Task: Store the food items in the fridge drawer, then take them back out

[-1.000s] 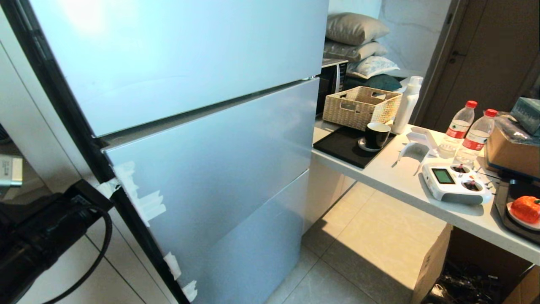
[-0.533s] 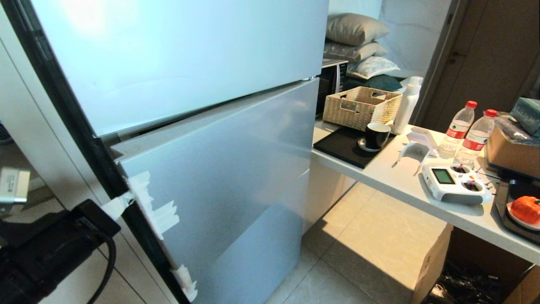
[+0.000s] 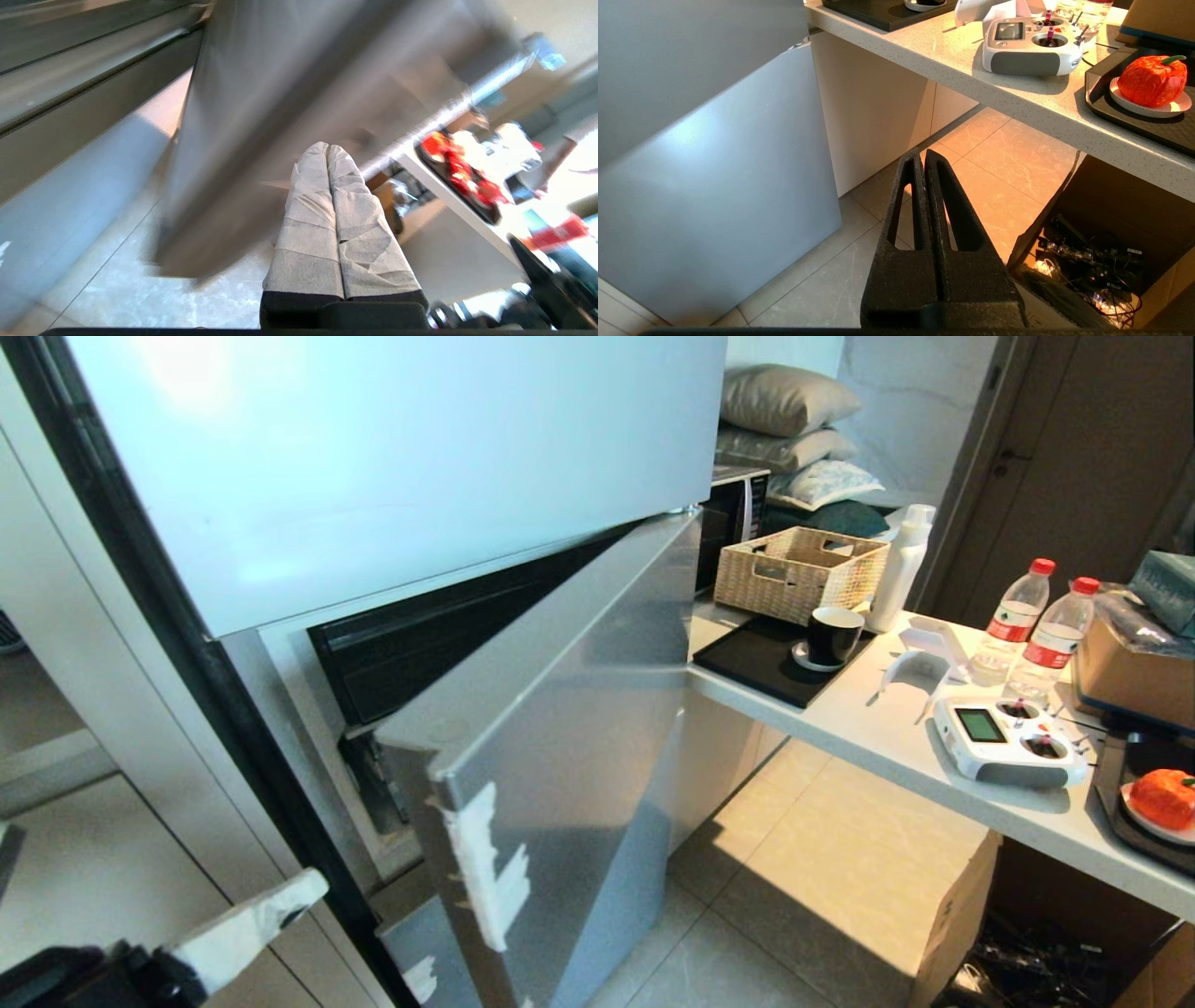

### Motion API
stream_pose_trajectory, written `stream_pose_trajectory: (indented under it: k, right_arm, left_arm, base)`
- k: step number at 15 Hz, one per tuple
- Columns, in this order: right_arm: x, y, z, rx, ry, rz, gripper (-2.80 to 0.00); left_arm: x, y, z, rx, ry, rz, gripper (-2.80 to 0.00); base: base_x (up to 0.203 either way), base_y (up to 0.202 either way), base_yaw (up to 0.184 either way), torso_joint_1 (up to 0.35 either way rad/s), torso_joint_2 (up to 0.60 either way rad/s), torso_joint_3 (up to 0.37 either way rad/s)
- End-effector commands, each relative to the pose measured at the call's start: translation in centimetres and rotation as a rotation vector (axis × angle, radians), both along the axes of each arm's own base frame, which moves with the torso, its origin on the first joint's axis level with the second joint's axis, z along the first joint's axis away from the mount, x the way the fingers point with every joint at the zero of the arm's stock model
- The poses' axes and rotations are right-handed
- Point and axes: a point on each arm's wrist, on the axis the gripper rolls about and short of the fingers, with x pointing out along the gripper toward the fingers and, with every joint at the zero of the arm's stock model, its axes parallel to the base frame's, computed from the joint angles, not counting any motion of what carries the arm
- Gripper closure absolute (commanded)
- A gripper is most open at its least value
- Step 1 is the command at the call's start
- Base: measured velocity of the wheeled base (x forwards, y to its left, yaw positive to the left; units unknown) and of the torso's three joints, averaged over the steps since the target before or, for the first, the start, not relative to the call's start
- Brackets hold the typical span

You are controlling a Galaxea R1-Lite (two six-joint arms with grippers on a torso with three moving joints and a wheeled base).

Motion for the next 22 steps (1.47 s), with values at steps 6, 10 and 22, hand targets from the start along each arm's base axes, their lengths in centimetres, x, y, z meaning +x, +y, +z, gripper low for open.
stream_pose_trajectory:
  k: [6, 10, 22]
  right_arm:
    - [0.0, 0.0, 0.0, 0.0, 0.001, 0.0, 0.0]
    - [0.0, 0.0, 0.0, 0.0, 0.001, 0.0, 0.0]
    - [0.0, 0.0, 0.0, 0.001, 0.001, 0.0, 0.0]
  left_arm:
    - [-10.2, 6.1, 0.6, 0.287, 0.033, 0.307, 0.0]
    - [-10.7, 5.5, 0.3, 0.484, 0.079, 0.777, 0.0]
    - [-10.9, 4.5, -9.4, 0.72, -0.213, 0.427, 0.0]
  base:
    - [0.0, 0.0, 0.0, 0.0, 0.0, 0.0]
    - [0.0, 0.0, 0.0, 0.0, 0.0, 0.0]
    - [0.0, 0.0, 0.0, 0.0, 0.0, 0.0]
